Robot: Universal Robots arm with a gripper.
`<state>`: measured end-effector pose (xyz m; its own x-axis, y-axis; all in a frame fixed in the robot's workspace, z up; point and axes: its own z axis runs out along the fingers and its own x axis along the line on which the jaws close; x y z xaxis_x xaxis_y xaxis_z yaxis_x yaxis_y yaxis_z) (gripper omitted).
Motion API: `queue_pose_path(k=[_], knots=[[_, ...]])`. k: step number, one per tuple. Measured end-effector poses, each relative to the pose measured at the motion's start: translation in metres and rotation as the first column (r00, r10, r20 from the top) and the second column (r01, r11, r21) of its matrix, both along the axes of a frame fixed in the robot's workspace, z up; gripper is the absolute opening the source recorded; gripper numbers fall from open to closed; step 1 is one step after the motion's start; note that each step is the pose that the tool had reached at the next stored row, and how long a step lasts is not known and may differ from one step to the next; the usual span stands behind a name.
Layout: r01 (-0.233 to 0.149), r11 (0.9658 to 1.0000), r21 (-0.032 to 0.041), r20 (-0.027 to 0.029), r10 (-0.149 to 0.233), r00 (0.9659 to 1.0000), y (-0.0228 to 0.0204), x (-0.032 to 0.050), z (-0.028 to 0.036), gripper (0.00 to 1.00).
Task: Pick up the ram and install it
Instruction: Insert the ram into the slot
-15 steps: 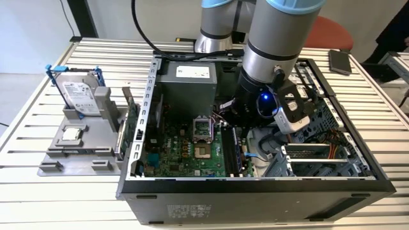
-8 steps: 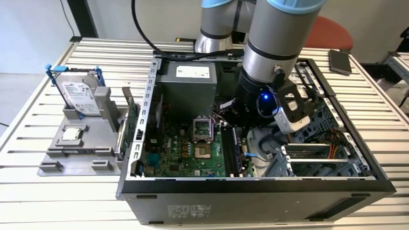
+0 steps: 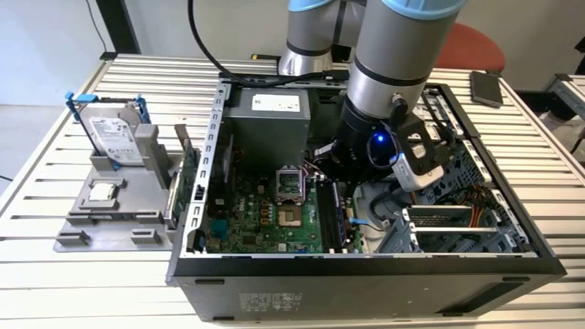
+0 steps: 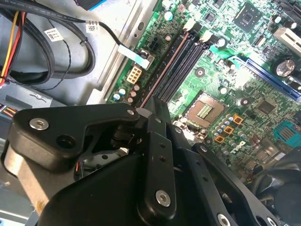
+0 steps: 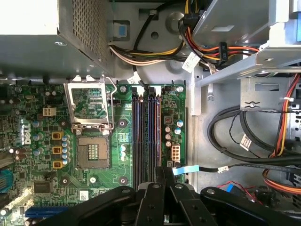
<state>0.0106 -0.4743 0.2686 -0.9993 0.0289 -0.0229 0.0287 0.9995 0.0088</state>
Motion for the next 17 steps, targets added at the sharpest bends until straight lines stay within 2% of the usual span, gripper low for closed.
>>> queue_pose_path(k=[3, 6, 8, 11, 13, 15, 17], knots=[[-0.005, 1.0, -0.0001, -0.0004, 0.005, 1.0, 0.0, 0.0, 0.0001, 0.0], [-0.058, 0.9983, -0.0001, -0.0004, 0.058, 0.9983, 0.0, 0.0, 0.0001, 0.0], [-0.094, 0.9956, -0.0002, -0.0004, 0.094, 0.9956, 0.0, 0.0, 0.0001, 0.0], [-0.147, 0.9891, 0.0011, -0.0003, 0.147, 0.9891, -0.0001, 0.0, 0.0002, 0.0], [-0.177, 0.9841, 0.0049, 0.0004, 0.177, 0.9841, 0.0, 0.0, 0.0001, 0.0], [-0.211, 0.9774, 0.0061, 0.0007, 0.211, 0.9774, 0.0001, 0.0, 0.0, 0.0], [-0.247, 0.969, 0.0061, 0.0007, 0.247, 0.969, 0.0001, 0.0, 0.0, 0.0]])
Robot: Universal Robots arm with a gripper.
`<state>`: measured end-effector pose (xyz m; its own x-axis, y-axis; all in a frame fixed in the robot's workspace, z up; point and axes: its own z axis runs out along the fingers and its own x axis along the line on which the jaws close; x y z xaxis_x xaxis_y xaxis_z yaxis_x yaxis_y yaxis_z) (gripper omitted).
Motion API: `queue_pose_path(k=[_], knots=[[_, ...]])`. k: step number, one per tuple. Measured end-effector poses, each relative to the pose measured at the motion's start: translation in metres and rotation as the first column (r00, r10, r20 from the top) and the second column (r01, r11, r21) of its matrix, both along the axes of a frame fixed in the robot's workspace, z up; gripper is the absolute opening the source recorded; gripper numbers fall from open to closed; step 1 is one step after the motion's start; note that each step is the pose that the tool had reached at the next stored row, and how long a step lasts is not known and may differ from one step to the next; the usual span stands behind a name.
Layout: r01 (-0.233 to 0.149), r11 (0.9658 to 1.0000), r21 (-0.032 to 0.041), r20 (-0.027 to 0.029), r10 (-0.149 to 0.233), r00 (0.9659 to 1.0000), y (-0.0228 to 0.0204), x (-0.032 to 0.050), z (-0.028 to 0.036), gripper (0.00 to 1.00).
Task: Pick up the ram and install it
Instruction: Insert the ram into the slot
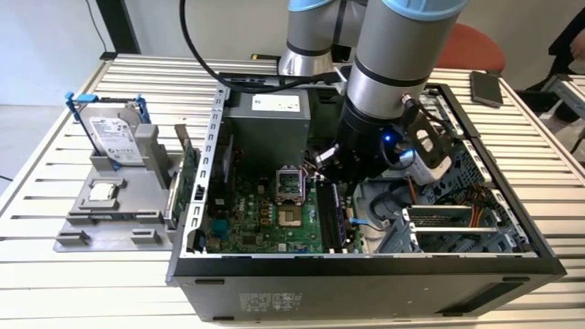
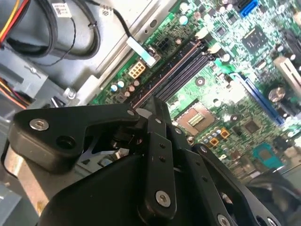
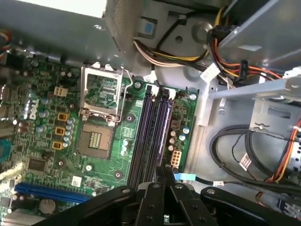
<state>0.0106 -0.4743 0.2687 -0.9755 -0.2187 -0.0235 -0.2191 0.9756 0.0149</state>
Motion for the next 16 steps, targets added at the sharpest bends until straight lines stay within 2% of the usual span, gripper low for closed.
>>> queue_pose_path(k=[3, 6, 7, 11, 14, 16], knots=[[-0.054, 0.9985, 0.0, 0.0, 0.054, 0.9985, 0.0, 0.0, 0.0, 0.0], [-0.109, 0.9941, 0.0, 0.0, 0.109, 0.9941, 0.0, 0.0, 0.0, 0.0], [-0.137, 0.9906, 0.0, -0.0001, 0.137, 0.9906, 0.0001, 0.0, 0.0, 0.0], [-0.209, 0.978, 0.0, -0.0002, 0.209, 0.978, 0.0001, 0.0, 0.0, 0.0], [-0.261, 0.9653, 0.0, -0.0001, 0.261, 0.9653, 0.0001, 0.0, 0.0, 0.0], [-0.296, 0.9551, 0.0, -0.0001, 0.296, 0.9551, 0.0001, 0.0, 0.0, 0.0]])
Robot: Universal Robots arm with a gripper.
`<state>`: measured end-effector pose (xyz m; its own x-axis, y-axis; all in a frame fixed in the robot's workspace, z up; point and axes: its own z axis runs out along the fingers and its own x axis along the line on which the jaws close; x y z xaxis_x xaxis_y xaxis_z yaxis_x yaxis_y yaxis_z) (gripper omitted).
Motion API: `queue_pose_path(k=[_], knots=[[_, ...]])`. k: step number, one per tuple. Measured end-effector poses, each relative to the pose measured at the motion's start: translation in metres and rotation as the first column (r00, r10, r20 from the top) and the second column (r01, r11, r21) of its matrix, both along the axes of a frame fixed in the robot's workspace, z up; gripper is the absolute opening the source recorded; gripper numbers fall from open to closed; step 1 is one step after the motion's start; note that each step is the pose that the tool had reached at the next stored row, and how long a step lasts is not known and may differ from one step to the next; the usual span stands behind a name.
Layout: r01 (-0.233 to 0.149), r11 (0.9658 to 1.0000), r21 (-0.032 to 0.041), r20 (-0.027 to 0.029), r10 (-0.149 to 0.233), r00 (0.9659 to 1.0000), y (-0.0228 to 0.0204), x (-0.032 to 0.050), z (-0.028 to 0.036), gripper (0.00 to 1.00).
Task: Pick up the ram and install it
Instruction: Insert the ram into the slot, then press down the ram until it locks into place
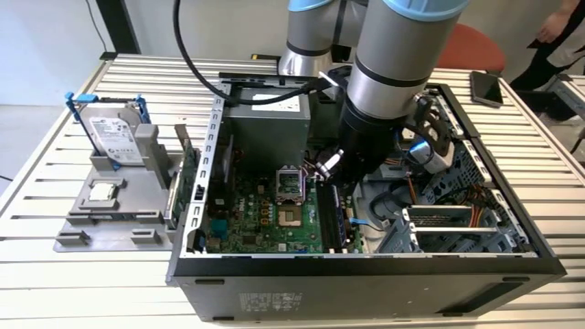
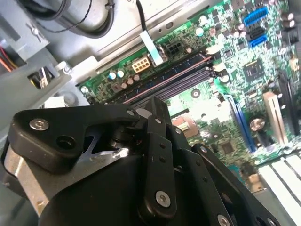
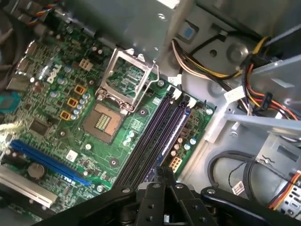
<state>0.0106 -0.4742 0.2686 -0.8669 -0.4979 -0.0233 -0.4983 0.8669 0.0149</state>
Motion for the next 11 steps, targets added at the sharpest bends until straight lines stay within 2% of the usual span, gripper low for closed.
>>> queue_pose_path(k=[2, 5, 8, 11], knots=[[-0.035, 0.9994, 0.0, 0.0, 0.035, 0.9994, 0.0, 0.0, 0.0, 0.0], [-0.09, 0.9959, 0.0004, 0.0, 0.09, 0.9959, 0.0, 0.0, 0.0, 0.0], [-0.137, 0.9905, 0.001, 0.0, 0.137, 0.9905, 0.0001, 0.0, -0.0001, 0.0], [-0.188, 0.9821, 0.0012, 0.0001, 0.188, 0.9821, 0.0, 0.0, -0.0002, 0.0]])
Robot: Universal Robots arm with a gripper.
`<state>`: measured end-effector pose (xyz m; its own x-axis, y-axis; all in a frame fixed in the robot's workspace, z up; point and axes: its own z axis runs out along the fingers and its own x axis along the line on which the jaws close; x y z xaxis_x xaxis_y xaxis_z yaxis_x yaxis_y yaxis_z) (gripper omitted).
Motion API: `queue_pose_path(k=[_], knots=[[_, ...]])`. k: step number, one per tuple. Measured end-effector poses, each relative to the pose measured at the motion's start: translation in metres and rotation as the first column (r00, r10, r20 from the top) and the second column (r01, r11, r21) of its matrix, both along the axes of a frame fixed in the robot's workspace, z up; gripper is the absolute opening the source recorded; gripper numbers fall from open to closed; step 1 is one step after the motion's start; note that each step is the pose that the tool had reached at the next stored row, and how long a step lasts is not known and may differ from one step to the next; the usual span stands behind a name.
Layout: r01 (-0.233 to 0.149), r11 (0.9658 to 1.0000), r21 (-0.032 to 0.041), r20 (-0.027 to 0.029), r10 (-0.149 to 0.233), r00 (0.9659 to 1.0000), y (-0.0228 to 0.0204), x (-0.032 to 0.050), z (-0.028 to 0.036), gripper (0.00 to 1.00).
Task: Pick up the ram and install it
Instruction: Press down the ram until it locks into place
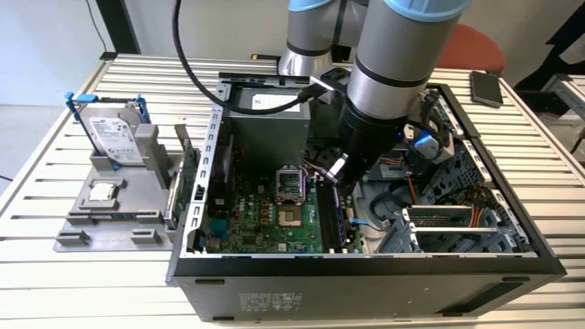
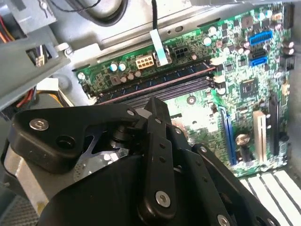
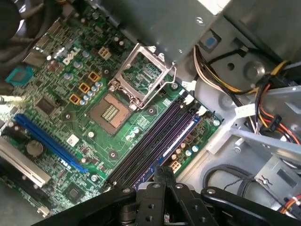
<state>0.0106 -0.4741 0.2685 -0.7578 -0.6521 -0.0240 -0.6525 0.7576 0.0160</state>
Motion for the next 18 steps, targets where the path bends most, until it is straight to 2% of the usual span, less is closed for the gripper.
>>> queue_pose_path(k=[4, 8, 10, 13, 18], knots=[[-0.063, 0.998, 0.0002, -0.0001, 0.063, 0.998, 0.0, 0.0001, -0.0001, 0.0], [-0.127, 0.9919, 0.0002, 0.0, 0.127, 0.9919, 0.0, 0.0001, 0.0, 0.0], [-0.158, 0.9875, 0.0002, -0.0001, 0.158, 0.9875, 0.0, 0.0001, 0.0, 0.0], [-0.204, 0.979, 0.0002, -0.0001, 0.204, 0.979, 0.0, 0.0002, 0.0, 0.0], [-0.274, 0.9618, 0.0002, 0.0, 0.274, 0.9618, 0.0, 0.0002, 0.0, 0.0]])
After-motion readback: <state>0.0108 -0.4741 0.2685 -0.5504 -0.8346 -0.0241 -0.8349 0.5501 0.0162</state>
